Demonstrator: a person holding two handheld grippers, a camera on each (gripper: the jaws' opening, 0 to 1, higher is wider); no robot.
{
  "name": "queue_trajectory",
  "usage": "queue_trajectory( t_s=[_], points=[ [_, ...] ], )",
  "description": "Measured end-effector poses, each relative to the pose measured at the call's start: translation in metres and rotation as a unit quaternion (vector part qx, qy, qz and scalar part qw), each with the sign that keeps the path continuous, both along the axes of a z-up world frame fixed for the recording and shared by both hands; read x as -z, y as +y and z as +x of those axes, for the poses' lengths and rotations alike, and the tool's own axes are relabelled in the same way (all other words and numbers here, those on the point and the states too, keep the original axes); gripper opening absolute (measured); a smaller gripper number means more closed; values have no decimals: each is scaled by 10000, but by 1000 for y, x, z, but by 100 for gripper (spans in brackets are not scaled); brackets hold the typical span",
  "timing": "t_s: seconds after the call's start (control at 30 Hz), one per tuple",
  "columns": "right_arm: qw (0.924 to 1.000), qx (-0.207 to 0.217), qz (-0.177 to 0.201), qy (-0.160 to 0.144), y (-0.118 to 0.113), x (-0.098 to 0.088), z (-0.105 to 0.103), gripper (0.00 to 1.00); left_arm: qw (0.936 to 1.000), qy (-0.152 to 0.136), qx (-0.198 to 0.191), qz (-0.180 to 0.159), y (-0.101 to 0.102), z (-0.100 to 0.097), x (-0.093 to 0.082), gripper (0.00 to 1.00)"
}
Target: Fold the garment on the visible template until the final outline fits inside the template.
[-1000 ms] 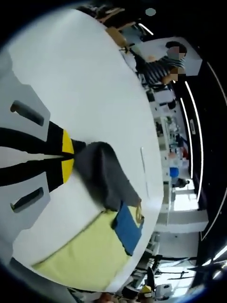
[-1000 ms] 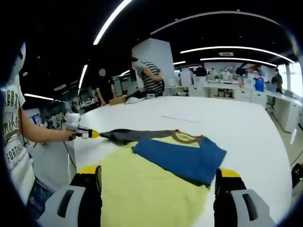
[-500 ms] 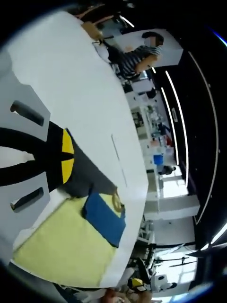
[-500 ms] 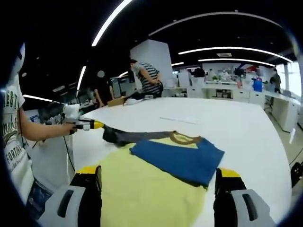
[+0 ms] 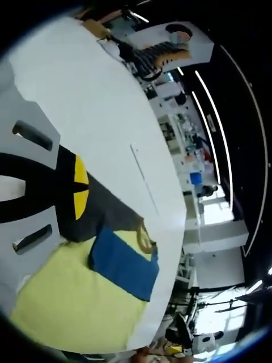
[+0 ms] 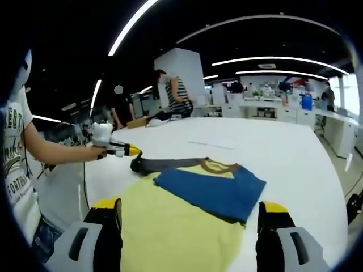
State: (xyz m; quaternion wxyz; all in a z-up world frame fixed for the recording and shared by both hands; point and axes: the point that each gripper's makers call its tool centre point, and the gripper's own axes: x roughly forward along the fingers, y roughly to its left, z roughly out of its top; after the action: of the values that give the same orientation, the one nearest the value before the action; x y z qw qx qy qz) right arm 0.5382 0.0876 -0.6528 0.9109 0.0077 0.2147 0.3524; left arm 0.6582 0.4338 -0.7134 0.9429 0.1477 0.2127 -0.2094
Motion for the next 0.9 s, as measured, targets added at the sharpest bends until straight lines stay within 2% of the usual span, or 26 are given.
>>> queue_trajectory(
  t_s=[0.1, 0.3, 0.37, 0.53, 0.63, 0.77, 0.9],
  points=[
    [10000, 24, -6, -1, 1, 0, 0, 99, 9999, 100, -8, 110, 4, 7, 13, 0],
    [10000, 55, -23, -6, 2, 1, 0, 99, 9996, 197, 0, 212, 9, 8, 21, 0],
    [10000, 56, -20, -4, 2, 0, 0, 99, 9995, 143, 16, 275, 11, 6, 19, 1],
    [10000, 31, -15, -14, 6, 0, 1, 99, 9994, 7, -13, 333, 19, -2, 12, 16],
    [10000, 1, 0, -23, 7, -1, 1, 99, 9995, -66, -66, 303, 28, -8, 5, 22],
    [10000, -19, 16, -22, 10, -1, 0, 99, 9996, -141, -169, 161, 38, -17, -4, 25],
    [10000, -33, 20, -4, 13, -1, -1, 99, 9990, -176, -398, -101, 45, -17, -10, 21]
  ],
)
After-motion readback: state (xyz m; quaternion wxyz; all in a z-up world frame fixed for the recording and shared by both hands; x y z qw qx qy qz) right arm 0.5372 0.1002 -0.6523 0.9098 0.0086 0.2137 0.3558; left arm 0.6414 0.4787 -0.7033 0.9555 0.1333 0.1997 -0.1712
